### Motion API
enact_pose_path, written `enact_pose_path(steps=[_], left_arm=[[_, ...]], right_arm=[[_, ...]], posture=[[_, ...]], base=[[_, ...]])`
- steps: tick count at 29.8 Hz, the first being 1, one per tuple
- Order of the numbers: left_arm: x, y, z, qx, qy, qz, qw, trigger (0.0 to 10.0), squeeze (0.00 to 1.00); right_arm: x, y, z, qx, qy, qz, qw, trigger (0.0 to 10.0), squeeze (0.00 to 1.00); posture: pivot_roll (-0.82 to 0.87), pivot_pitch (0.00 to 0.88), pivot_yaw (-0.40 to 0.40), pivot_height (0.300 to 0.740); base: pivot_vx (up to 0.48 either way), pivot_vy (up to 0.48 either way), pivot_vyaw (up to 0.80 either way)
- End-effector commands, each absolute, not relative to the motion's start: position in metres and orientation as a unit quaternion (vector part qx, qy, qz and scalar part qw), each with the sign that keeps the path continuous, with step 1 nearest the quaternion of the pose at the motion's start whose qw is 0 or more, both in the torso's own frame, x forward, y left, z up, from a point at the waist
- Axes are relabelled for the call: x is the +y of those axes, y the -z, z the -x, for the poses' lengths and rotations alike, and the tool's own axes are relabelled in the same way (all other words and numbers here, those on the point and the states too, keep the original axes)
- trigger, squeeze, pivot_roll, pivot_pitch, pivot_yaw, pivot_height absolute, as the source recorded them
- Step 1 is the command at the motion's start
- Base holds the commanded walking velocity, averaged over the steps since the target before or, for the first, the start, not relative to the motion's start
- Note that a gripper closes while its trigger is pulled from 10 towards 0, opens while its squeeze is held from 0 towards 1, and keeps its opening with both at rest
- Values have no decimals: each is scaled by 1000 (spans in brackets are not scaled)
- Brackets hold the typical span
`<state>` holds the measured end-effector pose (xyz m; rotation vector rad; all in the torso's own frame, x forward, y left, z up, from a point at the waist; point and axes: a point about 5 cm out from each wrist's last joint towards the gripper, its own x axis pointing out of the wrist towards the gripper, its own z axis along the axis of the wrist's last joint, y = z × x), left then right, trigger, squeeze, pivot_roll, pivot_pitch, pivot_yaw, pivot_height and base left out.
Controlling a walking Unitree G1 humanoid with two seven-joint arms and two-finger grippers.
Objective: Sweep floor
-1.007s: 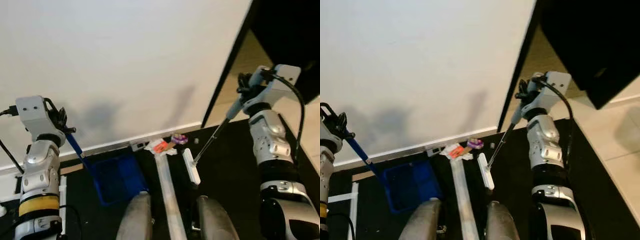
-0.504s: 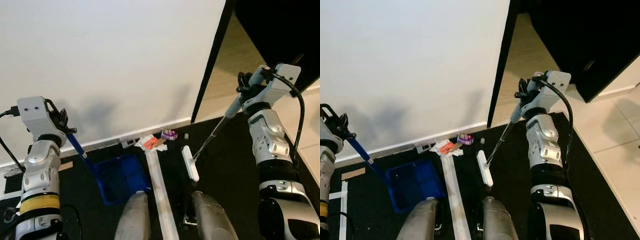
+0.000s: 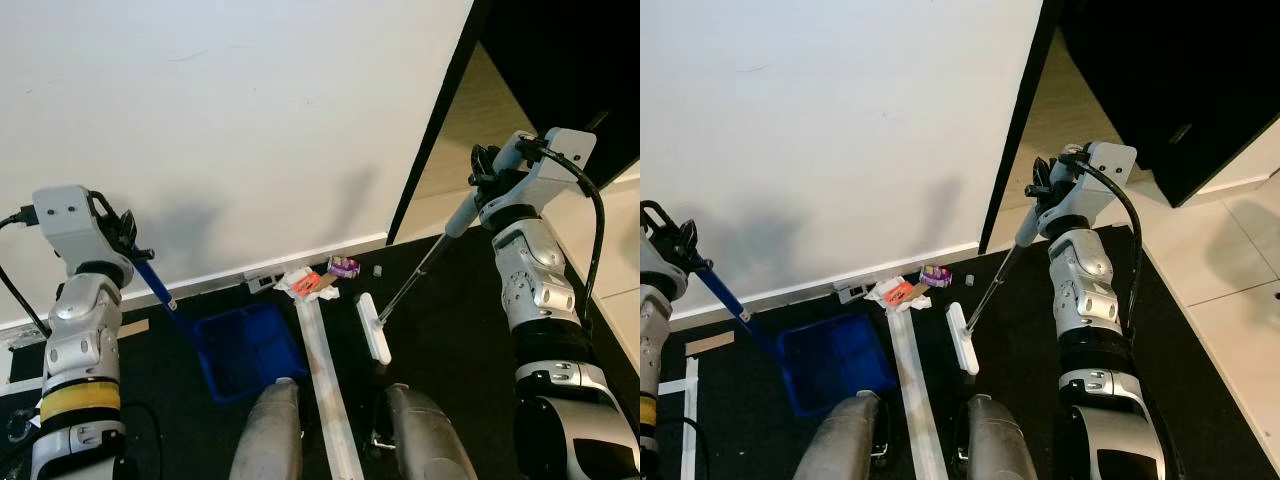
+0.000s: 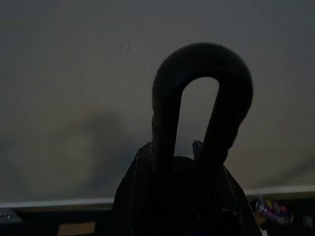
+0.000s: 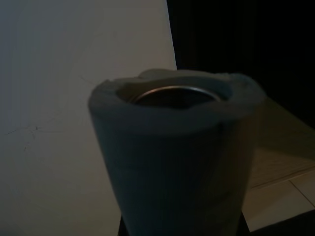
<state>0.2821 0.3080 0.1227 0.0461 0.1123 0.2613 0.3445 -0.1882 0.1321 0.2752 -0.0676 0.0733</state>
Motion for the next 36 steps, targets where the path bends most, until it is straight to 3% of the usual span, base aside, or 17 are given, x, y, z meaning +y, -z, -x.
enact_pose_path(steps=[1, 8, 17, 36], left_arm=[[311, -135, -284, 42, -125, -40, 990, 10000, 0], [306, -146, -295, 25, -118, -38, 992, 10000, 0], [307, -141, -297, 39, -134, -30, 990, 10000, 0], [314, -137, -293, 51, -153, -19, 987, 10000, 0]], right_arm=[[-188, -137, -344, -45, -39, -134, 989, 10000, 0], [-187, -137, -344, -44, -39, -135, 989, 10000, 0], [-189, -137, -343, -45, -37, -134, 989, 10000, 0], [-189, -138, -344, -44, -40, -132, 989, 10000, 0]], posture=[[27, 104, 13, 740], [27, 105, 14, 740], [21, 106, 15, 740], [19, 105, 8, 740]], base=[[0, 0, 0], [0, 0, 0], [217, -313, 0], [28, 0, 0]])
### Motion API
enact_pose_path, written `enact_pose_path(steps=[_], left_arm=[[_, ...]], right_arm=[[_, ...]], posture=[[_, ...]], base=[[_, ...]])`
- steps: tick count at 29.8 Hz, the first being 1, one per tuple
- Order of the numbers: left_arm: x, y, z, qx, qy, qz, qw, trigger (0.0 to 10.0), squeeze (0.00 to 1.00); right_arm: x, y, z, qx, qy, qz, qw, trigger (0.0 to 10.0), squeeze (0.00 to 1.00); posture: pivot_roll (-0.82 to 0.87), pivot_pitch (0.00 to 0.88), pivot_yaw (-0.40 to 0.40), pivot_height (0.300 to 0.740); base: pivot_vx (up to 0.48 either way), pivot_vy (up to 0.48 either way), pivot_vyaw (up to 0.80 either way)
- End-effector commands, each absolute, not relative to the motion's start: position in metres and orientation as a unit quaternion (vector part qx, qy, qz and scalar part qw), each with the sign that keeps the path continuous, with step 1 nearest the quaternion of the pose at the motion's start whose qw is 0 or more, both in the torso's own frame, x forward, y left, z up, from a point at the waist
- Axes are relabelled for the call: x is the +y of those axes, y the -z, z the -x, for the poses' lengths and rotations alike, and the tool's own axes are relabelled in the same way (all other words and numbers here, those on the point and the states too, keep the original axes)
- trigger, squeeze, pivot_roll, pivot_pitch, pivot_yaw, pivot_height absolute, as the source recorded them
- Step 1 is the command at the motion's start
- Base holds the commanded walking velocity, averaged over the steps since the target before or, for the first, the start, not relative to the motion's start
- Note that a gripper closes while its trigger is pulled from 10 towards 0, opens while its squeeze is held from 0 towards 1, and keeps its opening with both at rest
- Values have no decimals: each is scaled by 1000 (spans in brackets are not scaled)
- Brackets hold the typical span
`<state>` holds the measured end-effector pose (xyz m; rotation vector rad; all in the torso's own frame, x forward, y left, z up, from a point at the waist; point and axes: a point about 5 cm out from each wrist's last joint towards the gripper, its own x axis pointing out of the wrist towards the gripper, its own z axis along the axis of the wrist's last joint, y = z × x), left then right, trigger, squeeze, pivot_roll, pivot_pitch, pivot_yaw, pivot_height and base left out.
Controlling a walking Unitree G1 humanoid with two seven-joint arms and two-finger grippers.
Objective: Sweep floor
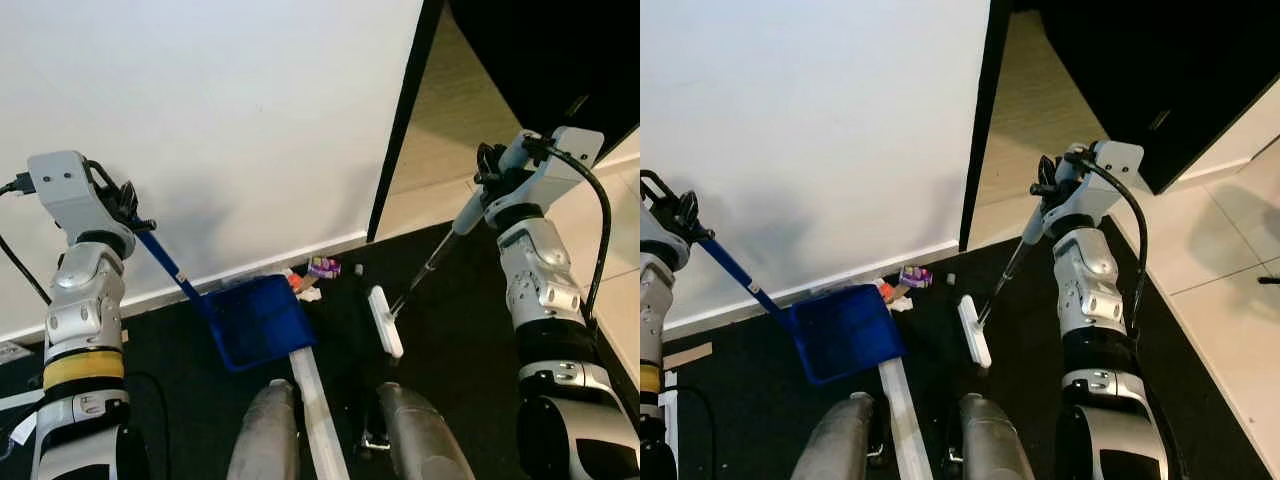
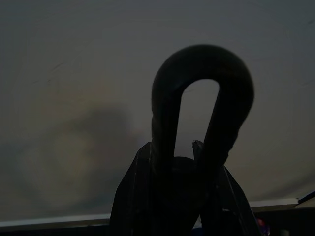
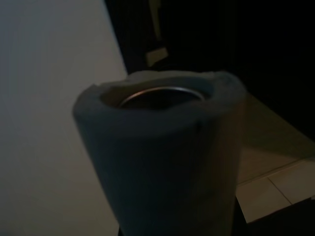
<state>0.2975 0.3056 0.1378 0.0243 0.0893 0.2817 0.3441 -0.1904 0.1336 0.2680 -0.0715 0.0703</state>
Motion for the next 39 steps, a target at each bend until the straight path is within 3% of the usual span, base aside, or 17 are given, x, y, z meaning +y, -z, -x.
enact_pose_path(steps=[1, 20, 26, 39], left_arm=[[314, -137, -293, 51, -153, -19, 987, 10000, 0], [314, -136, -294, 53, -155, -16, 986, 10000, 0], [315, -136, -294, 55, -156, -18, 986, 10000, 0], [313, -137, -295, 48, -147, -20, 988, 10000, 0]], right_arm=[[-189, -138, -344, -44, -40, -132, 989, 10000, 0], [-188, -138, -344, -45, -41, -133, 989, 10000, 0], [-188, -138, -345, -45, -41, -133, 989, 10000, 0], [-188, -138, -345, -45, -39, -134, 989, 10000, 0]], posture=[[19, 105, 8, 740], [21, 99, 11, 740], [22, 99, 11, 740], [21, 101, 12, 740]], base=[[0, 0, 0], [0, 0, 0], [0, 416, 0], [0, 0, 0]])
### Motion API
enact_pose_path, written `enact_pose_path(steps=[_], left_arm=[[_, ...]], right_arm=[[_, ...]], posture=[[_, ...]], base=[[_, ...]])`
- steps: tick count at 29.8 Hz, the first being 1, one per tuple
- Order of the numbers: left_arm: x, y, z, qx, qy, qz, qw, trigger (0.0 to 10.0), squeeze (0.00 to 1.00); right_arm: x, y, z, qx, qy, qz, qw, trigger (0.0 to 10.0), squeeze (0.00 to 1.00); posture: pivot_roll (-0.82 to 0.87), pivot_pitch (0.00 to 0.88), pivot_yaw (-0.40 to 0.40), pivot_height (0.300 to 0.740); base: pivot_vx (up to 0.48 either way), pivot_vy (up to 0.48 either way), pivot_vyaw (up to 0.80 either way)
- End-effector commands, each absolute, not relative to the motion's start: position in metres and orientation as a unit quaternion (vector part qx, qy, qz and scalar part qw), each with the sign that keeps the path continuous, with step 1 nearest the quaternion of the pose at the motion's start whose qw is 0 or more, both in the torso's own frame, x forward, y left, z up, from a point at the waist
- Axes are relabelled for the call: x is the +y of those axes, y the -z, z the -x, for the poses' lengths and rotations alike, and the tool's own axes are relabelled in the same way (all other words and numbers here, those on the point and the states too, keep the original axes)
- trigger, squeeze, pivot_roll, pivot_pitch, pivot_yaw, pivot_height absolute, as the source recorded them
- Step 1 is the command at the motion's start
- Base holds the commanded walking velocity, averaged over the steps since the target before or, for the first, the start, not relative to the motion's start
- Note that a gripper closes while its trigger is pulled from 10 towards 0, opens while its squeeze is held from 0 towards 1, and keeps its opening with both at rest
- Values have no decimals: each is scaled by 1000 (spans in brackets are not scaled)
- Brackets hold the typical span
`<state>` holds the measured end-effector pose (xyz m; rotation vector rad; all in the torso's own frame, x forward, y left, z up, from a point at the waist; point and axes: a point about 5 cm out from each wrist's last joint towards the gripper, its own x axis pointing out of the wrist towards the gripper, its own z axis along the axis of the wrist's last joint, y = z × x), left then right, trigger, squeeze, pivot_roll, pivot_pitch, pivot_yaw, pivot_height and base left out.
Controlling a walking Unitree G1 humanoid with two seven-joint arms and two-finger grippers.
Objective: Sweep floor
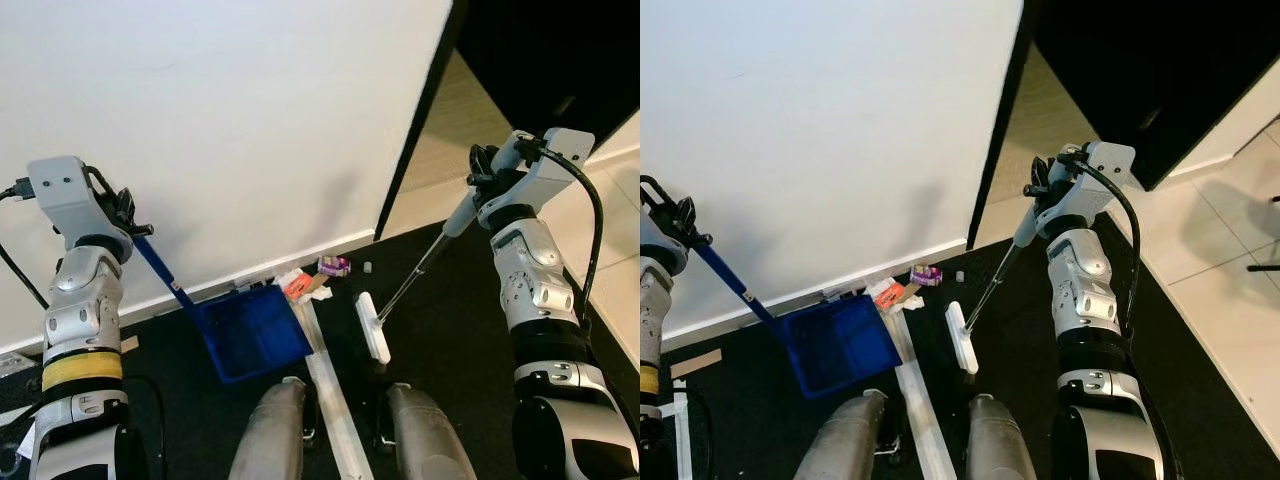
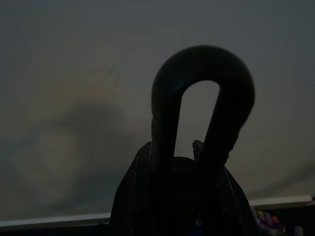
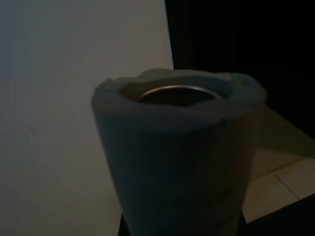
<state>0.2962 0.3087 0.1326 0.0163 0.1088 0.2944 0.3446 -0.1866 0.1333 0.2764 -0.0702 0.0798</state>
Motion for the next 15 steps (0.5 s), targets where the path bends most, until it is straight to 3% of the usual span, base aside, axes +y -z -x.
enact_pose_path(steps=[1, 15], left_arm=[[312, -137, -295, 47, -146, -20, 988, 10000, 0], [315, -124, -299, 61, -155, -34, 985, 10000, 0]], right_arm=[[-189, -138, -345, -45, -39, -134, 989, 10000, 0], [-187, -137, -345, -43, -42, -134, 989, 10000, 0]], posture=[[20, 103, 13, 740], [25, 110, 2, 740]], base=[[0, 0, 0], [0, 0, 0]])
